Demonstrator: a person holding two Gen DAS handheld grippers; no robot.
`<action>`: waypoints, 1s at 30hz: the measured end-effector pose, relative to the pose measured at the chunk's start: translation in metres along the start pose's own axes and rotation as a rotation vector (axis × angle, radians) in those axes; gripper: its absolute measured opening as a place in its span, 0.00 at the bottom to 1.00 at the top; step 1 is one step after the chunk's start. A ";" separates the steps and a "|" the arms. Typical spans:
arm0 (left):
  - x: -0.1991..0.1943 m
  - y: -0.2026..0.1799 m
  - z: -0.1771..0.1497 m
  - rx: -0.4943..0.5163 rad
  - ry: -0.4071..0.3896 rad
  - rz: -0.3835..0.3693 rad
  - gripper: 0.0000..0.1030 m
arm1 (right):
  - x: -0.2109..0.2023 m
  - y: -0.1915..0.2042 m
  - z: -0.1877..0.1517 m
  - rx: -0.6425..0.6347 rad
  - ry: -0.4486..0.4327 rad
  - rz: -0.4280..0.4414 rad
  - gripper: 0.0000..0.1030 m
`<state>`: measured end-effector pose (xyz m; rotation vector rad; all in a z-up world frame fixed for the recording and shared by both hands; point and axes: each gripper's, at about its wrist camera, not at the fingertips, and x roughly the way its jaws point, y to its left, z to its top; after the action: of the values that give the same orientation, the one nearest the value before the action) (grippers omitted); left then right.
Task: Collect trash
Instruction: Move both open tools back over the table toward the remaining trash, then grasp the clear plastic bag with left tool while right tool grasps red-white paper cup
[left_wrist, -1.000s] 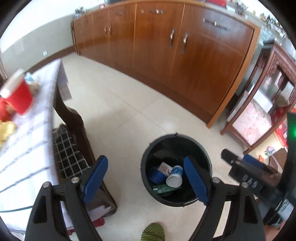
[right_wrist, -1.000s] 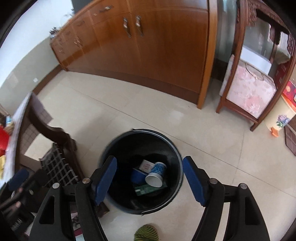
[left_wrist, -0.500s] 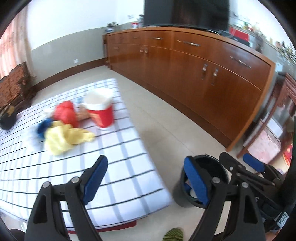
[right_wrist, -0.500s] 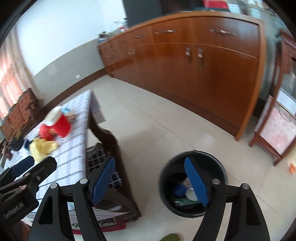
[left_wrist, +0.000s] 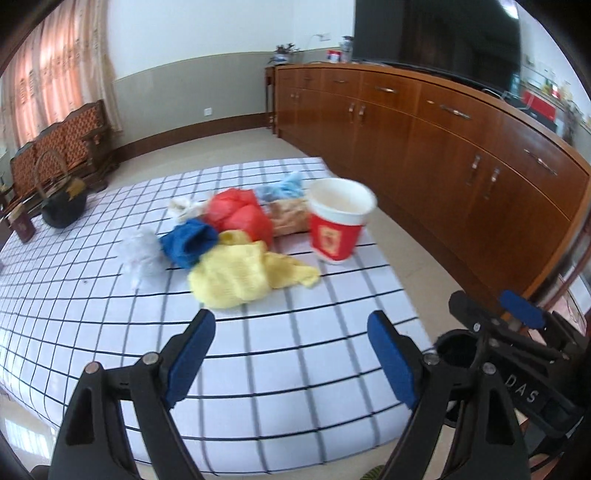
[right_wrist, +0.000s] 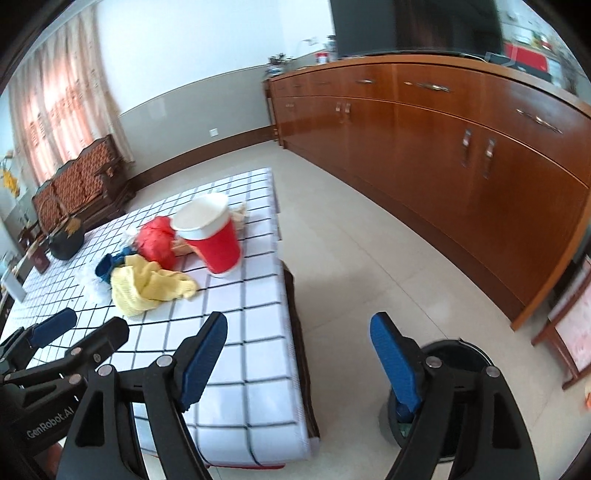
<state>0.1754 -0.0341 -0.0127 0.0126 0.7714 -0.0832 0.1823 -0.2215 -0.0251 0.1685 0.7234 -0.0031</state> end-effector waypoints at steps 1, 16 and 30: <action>0.002 0.006 0.000 -0.009 0.003 0.006 0.83 | 0.005 0.007 0.002 -0.008 0.004 0.008 0.79; 0.034 0.091 0.009 -0.131 0.011 0.111 0.83 | 0.072 0.067 0.024 -0.081 0.036 0.071 0.81; 0.060 0.140 0.026 -0.191 0.013 0.134 0.83 | 0.130 0.095 0.054 -0.142 0.037 0.024 0.88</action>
<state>0.2478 0.1002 -0.0386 -0.1162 0.7873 0.1184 0.3216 -0.1290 -0.0564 0.0419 0.7557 0.0743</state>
